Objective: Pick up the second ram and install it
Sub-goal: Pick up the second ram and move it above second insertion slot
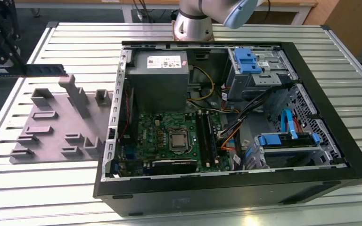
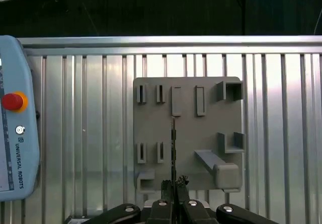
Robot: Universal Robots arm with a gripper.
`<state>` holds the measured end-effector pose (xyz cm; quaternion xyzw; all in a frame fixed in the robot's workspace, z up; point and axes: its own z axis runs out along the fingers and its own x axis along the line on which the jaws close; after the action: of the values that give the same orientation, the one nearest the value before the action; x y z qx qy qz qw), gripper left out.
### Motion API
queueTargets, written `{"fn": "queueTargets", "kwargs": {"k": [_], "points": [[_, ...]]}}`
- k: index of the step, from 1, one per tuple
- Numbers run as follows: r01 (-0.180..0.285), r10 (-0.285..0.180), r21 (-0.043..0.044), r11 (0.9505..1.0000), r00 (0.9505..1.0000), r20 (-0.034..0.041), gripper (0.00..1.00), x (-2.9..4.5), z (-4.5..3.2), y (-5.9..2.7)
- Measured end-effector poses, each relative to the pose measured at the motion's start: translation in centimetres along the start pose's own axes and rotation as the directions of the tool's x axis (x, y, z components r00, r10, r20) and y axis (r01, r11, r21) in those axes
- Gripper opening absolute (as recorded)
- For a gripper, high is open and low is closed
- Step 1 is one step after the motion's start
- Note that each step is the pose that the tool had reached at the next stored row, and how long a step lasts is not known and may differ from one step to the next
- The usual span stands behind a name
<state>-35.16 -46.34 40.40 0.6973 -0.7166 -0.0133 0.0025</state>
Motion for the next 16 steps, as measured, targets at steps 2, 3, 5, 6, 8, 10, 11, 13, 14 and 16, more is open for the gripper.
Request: {"fn": "queueTargets", "kwargs": {"k": [2,3,5,6,8,10,11,13,14,16], "points": [[0.0,0.0,-0.0001,1.0,1.0,-0.0001,0.14,-0.01,-0.01,-0.25],[0.0,0.0,-0.0001,1.0,1.0,0.0,0.14,-0.01,-0.01,-0.38],[0.0,0.0,0.0,1.0,1.0,0.0,0.14,-0.02,-0.01,-0.63],[0.0,0.0,0.0,1.0,1.0,0.0,0.14,-0.02,-0.02,-0.76],[0.0,0.0,0.0,1.0,1.0,0.0,0.14,-0.02,-0.01,-0.76],[0.0,0.0,-0.0001,1.0,1.0,0.0,0.14,-0.01,0.01,-0.34],[0.0,0.0,-0.0001,1.0,1.0,0.0,0.14,-0.01,0.01,-0.27],[0.0,0.0,0.0,1.0,1.0,-0.0001,0.14,-0.01,0.01,-0.27],[0.0,0.0,-0.0001,1.0,1.0,0.0,0.14,-0.01,0.01,-0.14],[0.0,0.0,-0.0001,1.0,1.0,0.0,0.14,0.0,0.01,-0.03]]}}
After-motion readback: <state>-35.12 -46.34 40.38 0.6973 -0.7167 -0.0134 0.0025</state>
